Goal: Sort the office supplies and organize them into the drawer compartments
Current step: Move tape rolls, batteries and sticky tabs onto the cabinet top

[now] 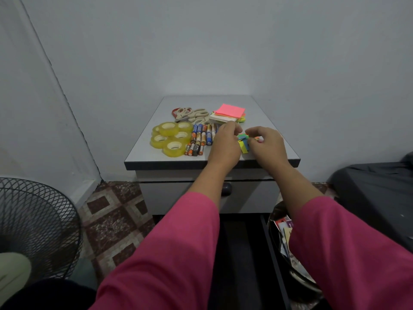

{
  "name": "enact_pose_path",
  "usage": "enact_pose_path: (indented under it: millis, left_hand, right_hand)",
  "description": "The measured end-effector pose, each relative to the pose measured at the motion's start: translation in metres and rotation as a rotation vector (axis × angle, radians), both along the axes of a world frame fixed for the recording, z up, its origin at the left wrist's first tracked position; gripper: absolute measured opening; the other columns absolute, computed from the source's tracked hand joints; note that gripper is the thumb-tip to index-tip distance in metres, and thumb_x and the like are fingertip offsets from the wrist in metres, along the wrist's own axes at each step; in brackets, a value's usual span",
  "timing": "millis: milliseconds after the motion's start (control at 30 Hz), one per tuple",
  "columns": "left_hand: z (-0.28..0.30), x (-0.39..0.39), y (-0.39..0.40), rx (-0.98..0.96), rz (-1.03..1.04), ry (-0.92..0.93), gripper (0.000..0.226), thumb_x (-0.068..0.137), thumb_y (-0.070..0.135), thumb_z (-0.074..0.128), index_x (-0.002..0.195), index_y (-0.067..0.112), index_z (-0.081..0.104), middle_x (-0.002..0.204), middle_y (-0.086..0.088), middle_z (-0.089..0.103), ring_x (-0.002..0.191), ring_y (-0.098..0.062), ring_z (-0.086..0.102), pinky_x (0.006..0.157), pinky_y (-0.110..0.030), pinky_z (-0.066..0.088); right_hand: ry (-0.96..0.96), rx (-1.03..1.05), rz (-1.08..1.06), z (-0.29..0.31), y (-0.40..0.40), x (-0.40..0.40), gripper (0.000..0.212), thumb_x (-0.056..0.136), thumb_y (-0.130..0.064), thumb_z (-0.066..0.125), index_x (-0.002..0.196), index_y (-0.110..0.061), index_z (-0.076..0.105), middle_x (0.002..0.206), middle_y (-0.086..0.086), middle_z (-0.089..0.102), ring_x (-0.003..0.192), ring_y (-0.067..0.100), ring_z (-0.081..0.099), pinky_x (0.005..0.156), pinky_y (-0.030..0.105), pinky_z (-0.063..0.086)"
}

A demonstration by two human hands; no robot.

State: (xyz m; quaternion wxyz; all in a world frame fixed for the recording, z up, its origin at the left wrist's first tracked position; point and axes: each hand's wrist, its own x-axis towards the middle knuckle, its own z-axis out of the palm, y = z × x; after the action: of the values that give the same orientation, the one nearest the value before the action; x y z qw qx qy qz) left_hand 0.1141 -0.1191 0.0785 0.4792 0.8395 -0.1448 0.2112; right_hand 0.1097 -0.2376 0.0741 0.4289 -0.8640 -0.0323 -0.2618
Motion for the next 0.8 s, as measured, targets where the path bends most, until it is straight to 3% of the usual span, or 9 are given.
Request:
enact_pose_path:
  millis: [100,233,333,400,533,633,733,800]
  left_hand:
    - [-0.001,-0.002,0.002,-0.035,-0.032,-0.01,0.023,0.091,-0.005,0.041,0.101,0.009,0.057,0.11,-0.008,0.056,0.099,-0.016,0.053,0.082,-0.023,0.045]
    - [-0.003,-0.019,0.008,-0.112,-0.057,-0.117,0.024,0.088,-0.009,0.044,0.097,0.007,0.06,0.105,-0.011,0.059,0.096,-0.012,0.053,0.081,-0.013,0.042]
    - [-0.02,-0.048,0.023,-0.041,-0.057,-0.333,0.021,0.086,-0.01,0.048,0.095,0.001,0.062,0.095,-0.01,0.059,0.09,-0.011,0.051,0.079,-0.011,0.04]
    - [-0.038,-0.07,0.039,0.017,-0.083,-0.335,0.016,0.089,-0.006,0.051,0.094,0.004,0.062,0.093,-0.005,0.058,0.088,-0.009,0.051,0.077,-0.013,0.041]
    - [-0.081,-0.116,0.072,0.197,-0.133,-0.114,0.012,0.09,0.002,0.056,0.094,0.009,0.065,0.093,0.001,0.058,0.089,-0.011,0.053,0.078,-0.018,0.04]
    - [-0.116,-0.144,0.092,0.419,-0.166,0.116,0.014,0.092,0.011,0.055,0.101,0.013,0.067,0.101,-0.002,0.063,0.098,-0.015,0.053,0.089,-0.026,0.04]
    - [-0.144,-0.17,0.105,0.623,-0.25,0.337,0.019,0.094,0.022,0.053,0.104,0.02,0.069,0.105,0.001,0.067,0.099,-0.015,0.054,0.092,-0.035,0.044]
    - [-0.152,-0.184,0.106,0.732,-0.344,0.486,0.02,0.094,0.026,0.054,0.102,0.02,0.07,0.103,-0.001,0.069,0.097,-0.019,0.059,0.09,-0.036,0.047]
  right_hand:
    - [-0.044,-0.002,0.007,-0.001,0.001,-0.004,0.031,0.086,-0.008,0.051,0.112,-0.014,0.067,0.113,0.002,0.063,0.11,0.015,0.053,0.089,0.024,0.044]
    - [-0.293,-0.058,-0.023,-0.007,0.006,-0.022,0.027,0.083,-0.009,0.054,0.107,-0.01,0.067,0.107,0.006,0.061,0.107,0.017,0.048,0.087,0.008,0.031]
    - [-0.503,-0.247,0.008,-0.024,0.01,-0.051,0.029,0.081,-0.013,0.053,0.104,-0.005,0.068,0.1,0.01,0.06,0.1,0.02,0.049,0.09,0.024,0.037]
    - [-0.489,-0.315,0.077,-0.041,0.013,-0.074,0.029,0.082,-0.017,0.053,0.106,-0.007,0.067,0.101,0.009,0.06,0.102,0.021,0.051,0.091,0.031,0.039]
    - [-0.24,-0.401,0.26,-0.085,0.02,-0.119,0.031,0.082,-0.023,0.05,0.108,-0.017,0.066,0.102,0.001,0.058,0.102,0.016,0.052,0.089,0.029,0.04]
    - [0.012,-0.487,0.359,-0.121,0.023,-0.146,0.035,0.081,-0.025,0.052,0.114,-0.019,0.065,0.107,0.0,0.06,0.106,0.018,0.054,0.092,0.035,0.044]
    - [0.356,-0.614,0.464,-0.143,0.031,-0.168,0.037,0.09,-0.028,0.057,0.127,-0.021,0.059,0.124,0.001,0.056,0.12,0.018,0.048,0.103,0.032,0.038]
    - [0.61,-0.63,0.562,-0.149,0.038,-0.177,0.034,0.092,-0.033,0.057,0.124,-0.021,0.061,0.124,0.001,0.058,0.117,0.015,0.05,0.1,0.029,0.039]
